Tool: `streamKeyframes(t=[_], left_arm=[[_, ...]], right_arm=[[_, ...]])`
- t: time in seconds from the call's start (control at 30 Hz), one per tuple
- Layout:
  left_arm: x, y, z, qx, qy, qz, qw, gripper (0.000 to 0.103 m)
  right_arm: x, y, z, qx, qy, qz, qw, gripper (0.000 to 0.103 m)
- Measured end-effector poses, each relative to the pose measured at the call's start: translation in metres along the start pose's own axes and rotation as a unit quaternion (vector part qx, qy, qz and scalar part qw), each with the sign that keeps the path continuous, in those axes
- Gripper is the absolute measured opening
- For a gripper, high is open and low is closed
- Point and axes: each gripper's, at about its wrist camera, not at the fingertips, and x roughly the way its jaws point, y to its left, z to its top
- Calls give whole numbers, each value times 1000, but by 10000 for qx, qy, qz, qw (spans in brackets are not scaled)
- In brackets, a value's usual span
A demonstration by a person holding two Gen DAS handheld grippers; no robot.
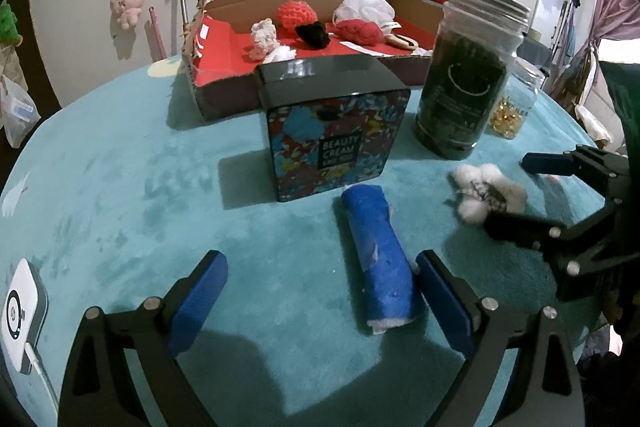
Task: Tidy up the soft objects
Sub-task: 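Grasp the blue rolled towel with the left tool while the right tool grasps the white plush bunny, then carry the blue towel and plush bunny into the box with both tools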
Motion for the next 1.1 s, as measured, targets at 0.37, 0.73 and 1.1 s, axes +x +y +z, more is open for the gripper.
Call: streamKeyframes(t=[0.37,0.73,1.1], left_arm=[[-1,-12,3,125,-145,-388,9991,44],[-17,-30,11,14,-283,-952,9951,26],[-20,-56,25,178,-464,-1211,9914,26]], right_arm=[[-5,-2,0,-253,-122,624,9977,100],[-23,8,-5,-523,-548,735,9944,46],[-50,-11,-5,-456,-665,620,9948,46]])
